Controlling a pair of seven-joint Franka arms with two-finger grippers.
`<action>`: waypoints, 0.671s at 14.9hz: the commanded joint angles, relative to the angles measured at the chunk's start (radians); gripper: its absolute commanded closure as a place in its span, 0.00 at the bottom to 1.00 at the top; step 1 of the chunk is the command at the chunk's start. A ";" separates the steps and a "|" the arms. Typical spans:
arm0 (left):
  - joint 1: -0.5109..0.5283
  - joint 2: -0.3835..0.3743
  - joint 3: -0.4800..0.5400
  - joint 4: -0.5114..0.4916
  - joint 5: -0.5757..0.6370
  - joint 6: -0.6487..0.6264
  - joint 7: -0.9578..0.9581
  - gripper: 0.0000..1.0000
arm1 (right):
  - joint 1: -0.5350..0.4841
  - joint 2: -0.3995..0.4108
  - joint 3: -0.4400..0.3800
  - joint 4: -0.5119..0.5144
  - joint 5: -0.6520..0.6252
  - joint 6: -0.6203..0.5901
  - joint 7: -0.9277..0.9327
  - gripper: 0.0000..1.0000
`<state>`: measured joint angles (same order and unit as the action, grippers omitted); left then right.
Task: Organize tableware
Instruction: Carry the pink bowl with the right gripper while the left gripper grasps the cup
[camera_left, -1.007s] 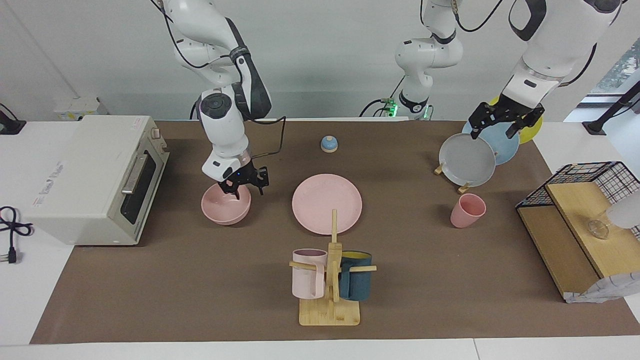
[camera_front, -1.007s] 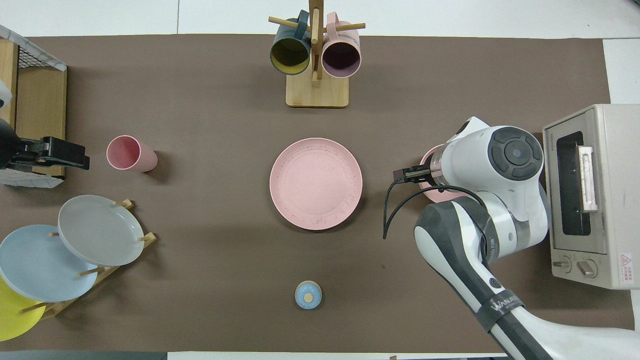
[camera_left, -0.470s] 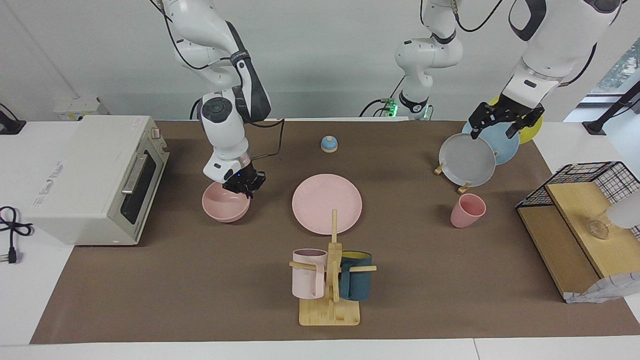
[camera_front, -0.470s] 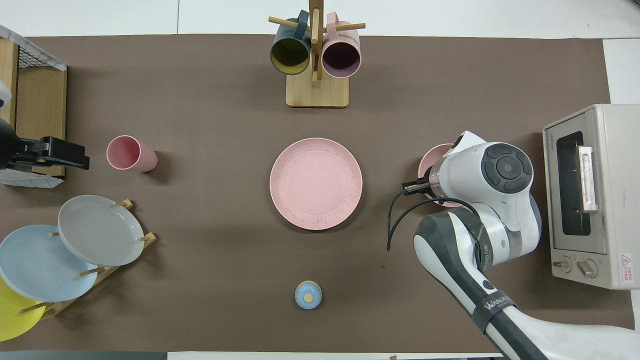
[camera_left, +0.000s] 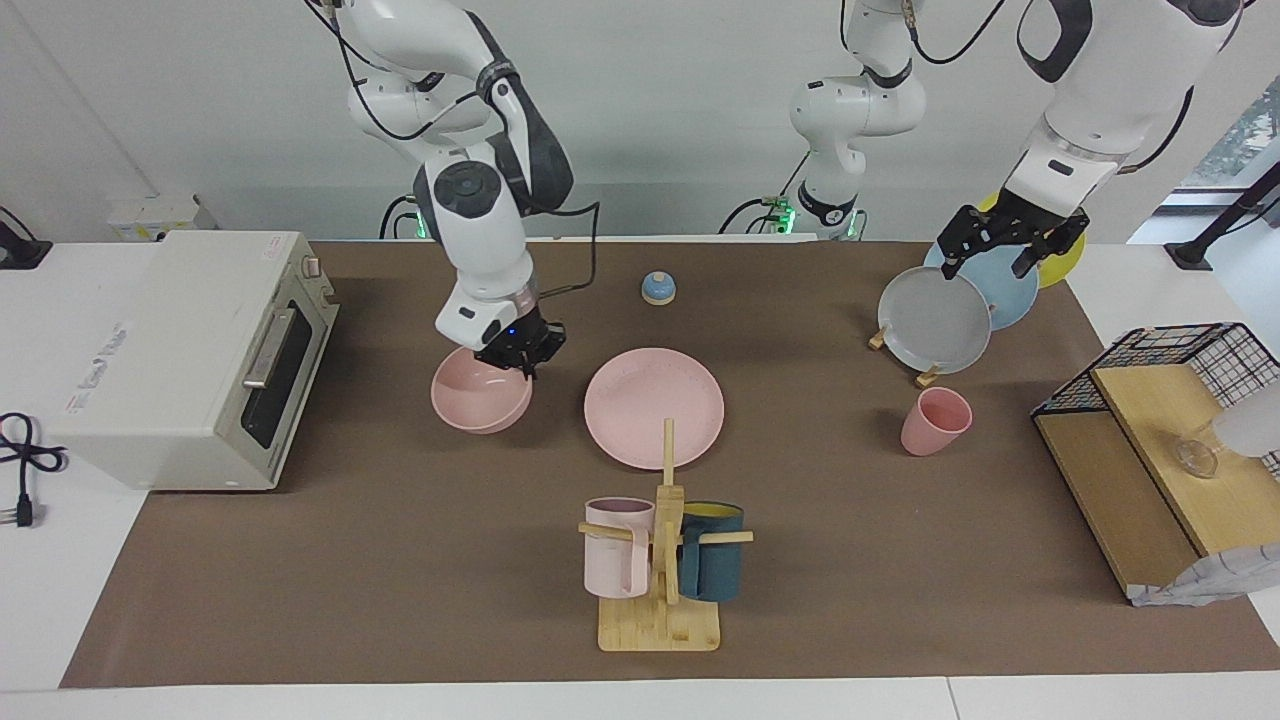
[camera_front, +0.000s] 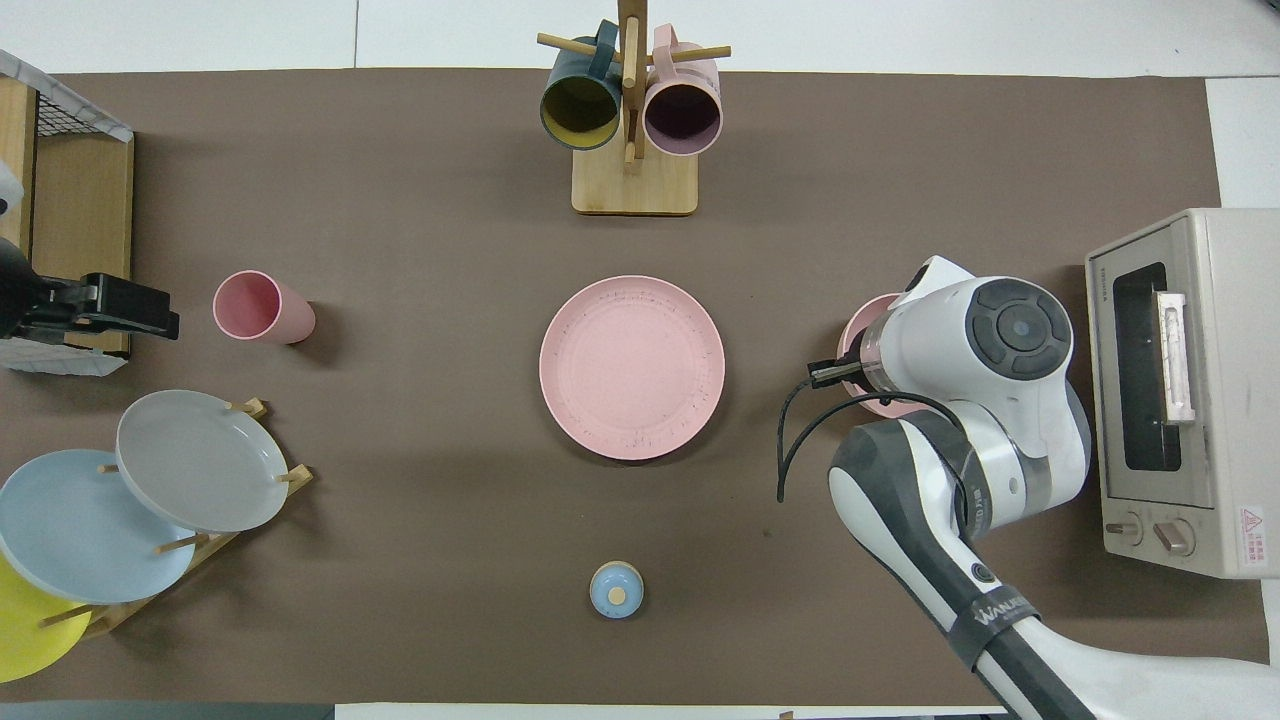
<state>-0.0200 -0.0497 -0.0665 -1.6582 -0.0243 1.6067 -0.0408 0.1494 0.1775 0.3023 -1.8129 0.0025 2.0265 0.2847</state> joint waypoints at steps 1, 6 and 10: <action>-0.015 0.068 0.000 -0.008 0.010 0.064 -0.059 0.00 | 0.103 0.138 0.029 0.222 -0.113 -0.112 0.213 1.00; -0.044 0.362 -0.001 0.124 -0.012 0.154 -0.133 0.00 | 0.334 0.430 0.024 0.589 -0.262 -0.211 0.526 1.00; -0.041 0.406 0.000 0.120 -0.008 0.203 -0.134 0.00 | 0.364 0.432 0.026 0.488 -0.266 -0.084 0.590 1.00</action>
<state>-0.0574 0.3502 -0.0759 -1.5681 -0.0274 1.8139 -0.1621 0.5212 0.6157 0.3229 -1.3139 -0.2424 1.9371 0.8509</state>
